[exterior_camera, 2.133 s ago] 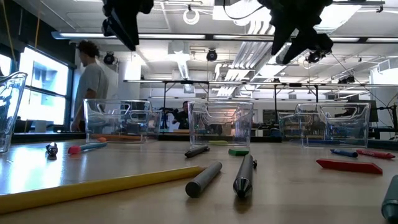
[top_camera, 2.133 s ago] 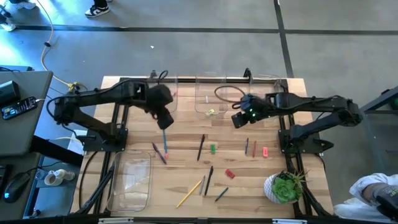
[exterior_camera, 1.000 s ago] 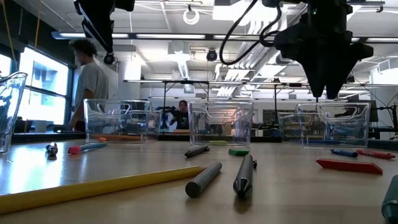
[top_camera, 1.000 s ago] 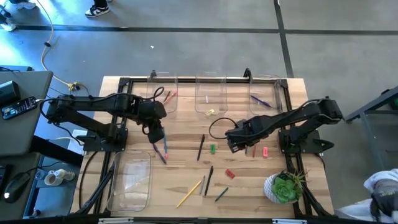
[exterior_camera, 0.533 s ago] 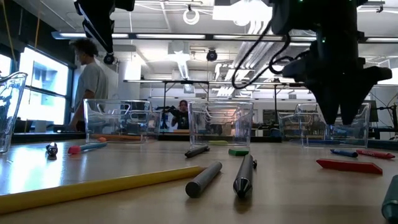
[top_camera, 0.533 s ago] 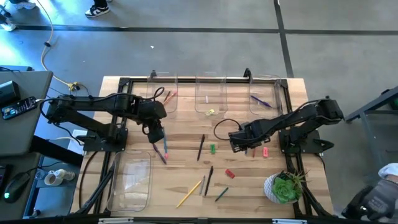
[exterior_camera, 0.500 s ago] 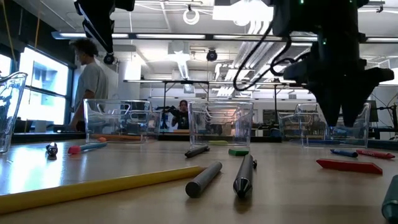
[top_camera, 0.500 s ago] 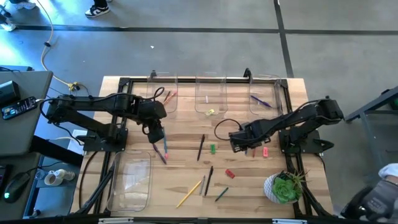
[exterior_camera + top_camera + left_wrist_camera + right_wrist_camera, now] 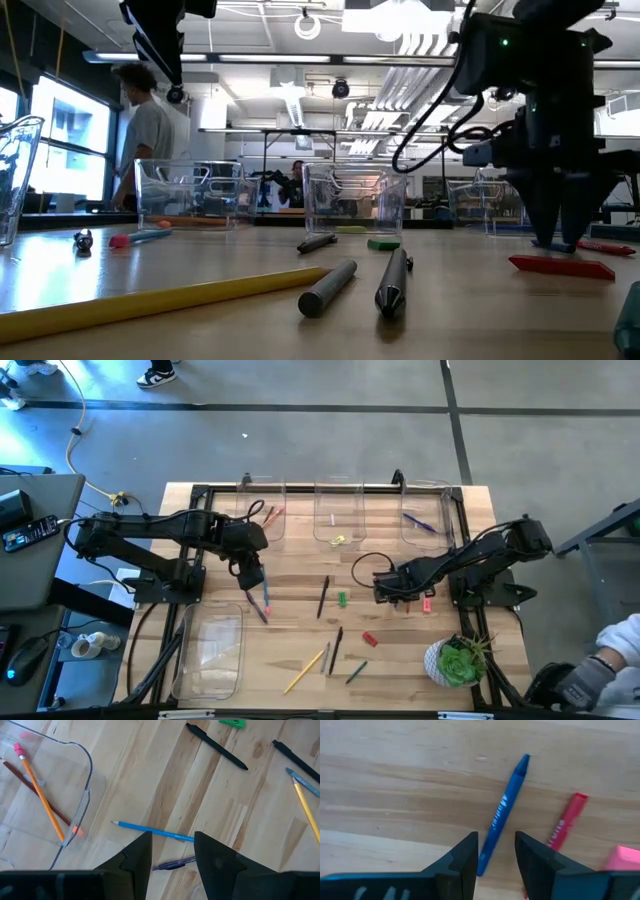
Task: Sort crayons/erasers/pens/pencils in bins
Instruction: Put the blue crayon into the bottom transparent bin
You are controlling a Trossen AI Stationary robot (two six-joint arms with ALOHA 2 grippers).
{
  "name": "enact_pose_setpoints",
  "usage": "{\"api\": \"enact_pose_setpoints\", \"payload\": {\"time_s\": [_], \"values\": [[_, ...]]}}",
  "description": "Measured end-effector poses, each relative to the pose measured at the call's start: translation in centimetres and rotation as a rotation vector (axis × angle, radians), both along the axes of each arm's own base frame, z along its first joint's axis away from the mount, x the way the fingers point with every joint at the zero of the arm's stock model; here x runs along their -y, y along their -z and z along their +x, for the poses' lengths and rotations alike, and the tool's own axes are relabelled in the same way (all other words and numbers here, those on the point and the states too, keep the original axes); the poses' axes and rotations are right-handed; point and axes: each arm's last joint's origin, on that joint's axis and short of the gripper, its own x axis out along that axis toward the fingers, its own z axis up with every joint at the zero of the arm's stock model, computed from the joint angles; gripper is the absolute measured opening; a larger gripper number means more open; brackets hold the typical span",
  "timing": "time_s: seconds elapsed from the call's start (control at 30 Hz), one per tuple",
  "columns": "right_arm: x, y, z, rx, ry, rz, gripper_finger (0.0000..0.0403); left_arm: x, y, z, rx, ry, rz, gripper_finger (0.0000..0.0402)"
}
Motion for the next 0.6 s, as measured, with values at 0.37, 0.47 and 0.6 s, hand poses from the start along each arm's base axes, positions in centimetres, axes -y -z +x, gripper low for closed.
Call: {"api": "enact_pose_setpoints", "payload": {"time_s": [0.37,0.47,0.6], "values": [[0.14,0.59,-0.19,0.025,0.060,0.010,0.0112,0.00,-0.01,0.03,0.003,0.000,0.000,0.0133],[0.41,0.60,-0.22,0.016,0.084,0.017,0.0092,0.00,-0.01,0.03,0.003,-0.001,0.000,0.0133],[0.85,0.64,-0.28,0.001,0.108,0.032,0.0051,0.00,-0.01,0.03,0.004,-0.003,-0.001,0.0133]]}}
